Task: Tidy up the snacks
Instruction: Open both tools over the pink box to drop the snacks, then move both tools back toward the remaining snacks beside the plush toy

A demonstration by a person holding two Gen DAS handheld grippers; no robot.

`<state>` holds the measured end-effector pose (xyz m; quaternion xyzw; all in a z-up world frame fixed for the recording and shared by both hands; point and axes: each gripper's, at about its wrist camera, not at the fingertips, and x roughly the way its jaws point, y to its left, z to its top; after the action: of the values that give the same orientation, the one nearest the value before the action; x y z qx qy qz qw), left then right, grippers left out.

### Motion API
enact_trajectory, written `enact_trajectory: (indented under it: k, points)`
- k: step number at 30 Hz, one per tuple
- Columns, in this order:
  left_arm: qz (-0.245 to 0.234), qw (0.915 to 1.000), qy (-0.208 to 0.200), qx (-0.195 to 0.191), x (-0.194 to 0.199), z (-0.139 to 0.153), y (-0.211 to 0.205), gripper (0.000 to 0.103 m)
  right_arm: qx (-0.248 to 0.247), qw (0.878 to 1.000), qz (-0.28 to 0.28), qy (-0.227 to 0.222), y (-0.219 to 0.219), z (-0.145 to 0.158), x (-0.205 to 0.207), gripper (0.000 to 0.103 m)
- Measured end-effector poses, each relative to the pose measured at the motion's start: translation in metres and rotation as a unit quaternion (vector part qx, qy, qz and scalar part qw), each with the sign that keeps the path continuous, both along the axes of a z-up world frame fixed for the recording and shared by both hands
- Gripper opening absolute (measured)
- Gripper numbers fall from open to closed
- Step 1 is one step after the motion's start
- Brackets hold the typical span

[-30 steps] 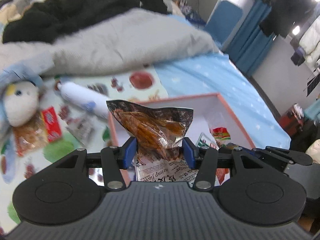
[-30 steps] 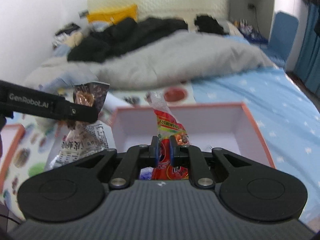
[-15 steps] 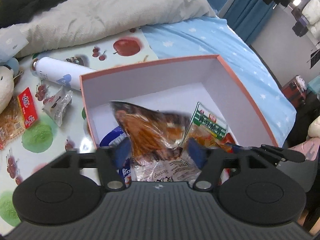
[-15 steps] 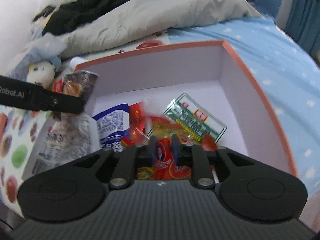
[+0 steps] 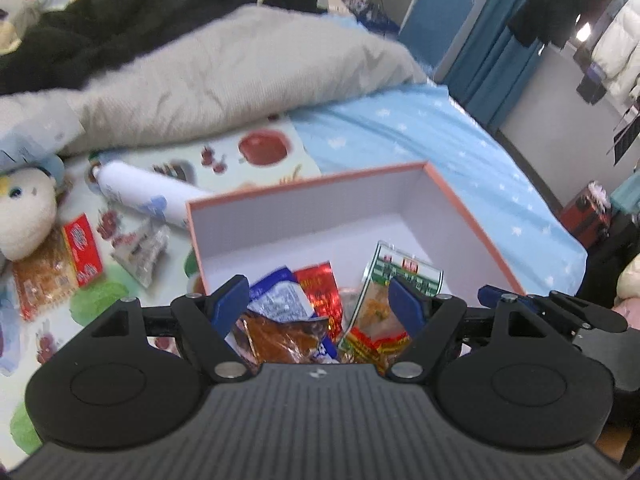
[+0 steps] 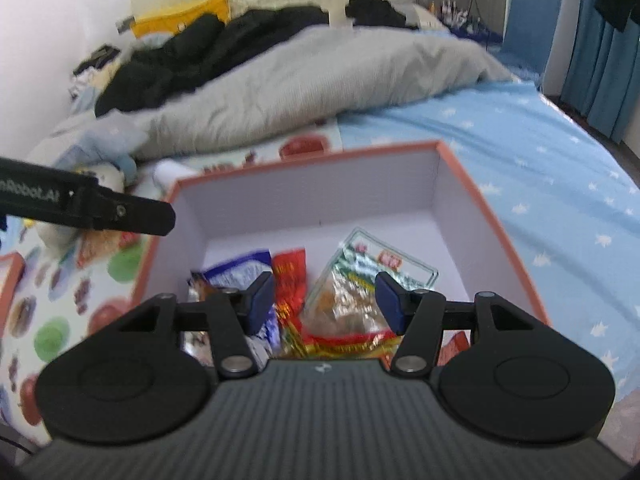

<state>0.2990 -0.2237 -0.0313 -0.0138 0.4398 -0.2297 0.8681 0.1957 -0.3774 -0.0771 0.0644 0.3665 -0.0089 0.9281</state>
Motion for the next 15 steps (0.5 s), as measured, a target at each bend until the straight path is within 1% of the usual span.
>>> enact_trajectory:
  k: [2,7,15]
  points:
    - [0.004,0.9999,-0.016,-0.002,-0.006,0.009,0.007,0.081,0.007,1.0,0.0,-0.013,0.001,0.008,-0.005,0.058]
    - [0.02,0.9986,-0.049,-0.008,-0.024,0.03,0.026,0.081,0.007,0.999,0.007,-0.047,0.009,0.028,-0.017,0.058]
    - [0.037,0.9945,-0.096,-0.02,-0.05,0.061,0.051,0.081,0.012,0.994,0.04,-0.102,0.031,0.064,-0.032,0.058]
